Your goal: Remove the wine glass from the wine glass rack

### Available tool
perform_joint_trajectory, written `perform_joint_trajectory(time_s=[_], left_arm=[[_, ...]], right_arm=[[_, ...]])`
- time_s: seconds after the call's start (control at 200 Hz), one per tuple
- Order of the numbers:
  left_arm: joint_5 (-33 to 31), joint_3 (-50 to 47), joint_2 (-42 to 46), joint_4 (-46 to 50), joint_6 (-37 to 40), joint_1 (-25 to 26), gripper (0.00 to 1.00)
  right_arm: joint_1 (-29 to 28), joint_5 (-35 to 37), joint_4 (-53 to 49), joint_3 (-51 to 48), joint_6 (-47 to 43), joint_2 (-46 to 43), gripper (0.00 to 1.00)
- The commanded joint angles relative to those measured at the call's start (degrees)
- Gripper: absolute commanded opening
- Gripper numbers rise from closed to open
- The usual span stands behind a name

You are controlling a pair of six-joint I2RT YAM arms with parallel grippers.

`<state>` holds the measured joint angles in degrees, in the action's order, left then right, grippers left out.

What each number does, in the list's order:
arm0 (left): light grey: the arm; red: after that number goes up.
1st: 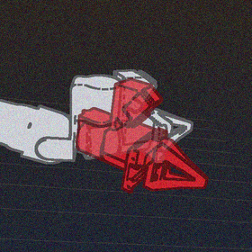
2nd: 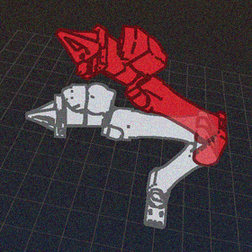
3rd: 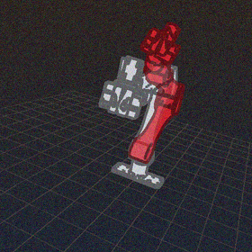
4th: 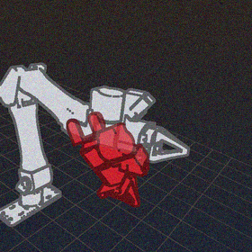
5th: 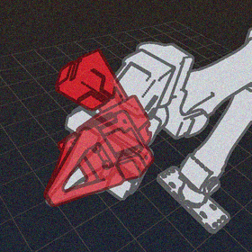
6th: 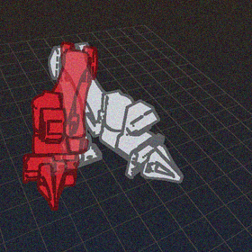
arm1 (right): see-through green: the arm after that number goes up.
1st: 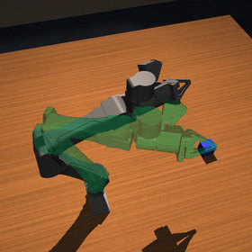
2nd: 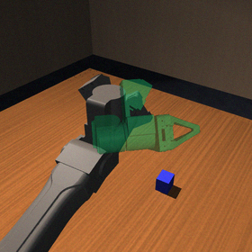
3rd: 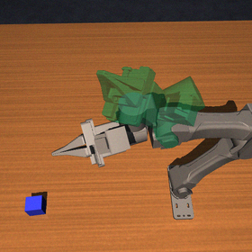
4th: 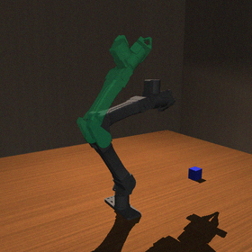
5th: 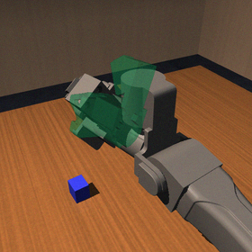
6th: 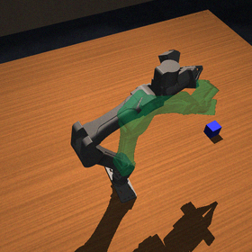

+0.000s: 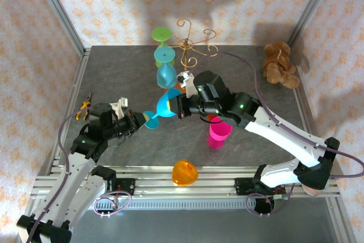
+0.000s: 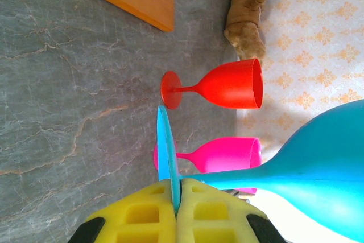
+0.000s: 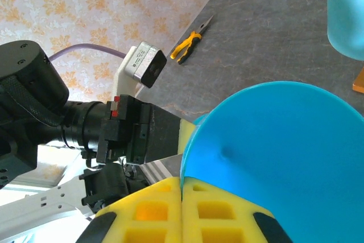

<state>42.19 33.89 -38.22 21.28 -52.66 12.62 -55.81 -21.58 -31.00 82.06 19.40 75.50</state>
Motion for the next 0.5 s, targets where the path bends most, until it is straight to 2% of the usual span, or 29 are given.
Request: perform_joint_trajectory(time_s=[0.0,0.125,0.3,0.42,0.496], left_arm=[[-0.41,0.47,0.72,-1.77,-0.70,-0.22,0.00],[-0.97,0.60,0.75,-1.73,-0.78,-0.18,0.08],[-1.32,0.74,0.69,-1.81,-1.04,-0.16,0.27],[-1.50,0.59,0.56,-2.00,-1.21,-0.23,0.28],[-1.39,0.56,0.36,-1.93,-1.20,-0.23,0.34]], right_arm=[[-0.08,-0.35,-0.51,0.03,-0.31,0.62,0.00],[-0.09,0.99,-1.49,0.11,-0.52,0.72,0.00],[-0.04,1.97,-2.12,-0.16,-0.58,0.94,0.00],[-0.03,2.78,-2.13,-0.44,-0.42,1.11,0.00],[-0.09,3.34,-2.47,-0.48,-0.61,1.16,0.00]])
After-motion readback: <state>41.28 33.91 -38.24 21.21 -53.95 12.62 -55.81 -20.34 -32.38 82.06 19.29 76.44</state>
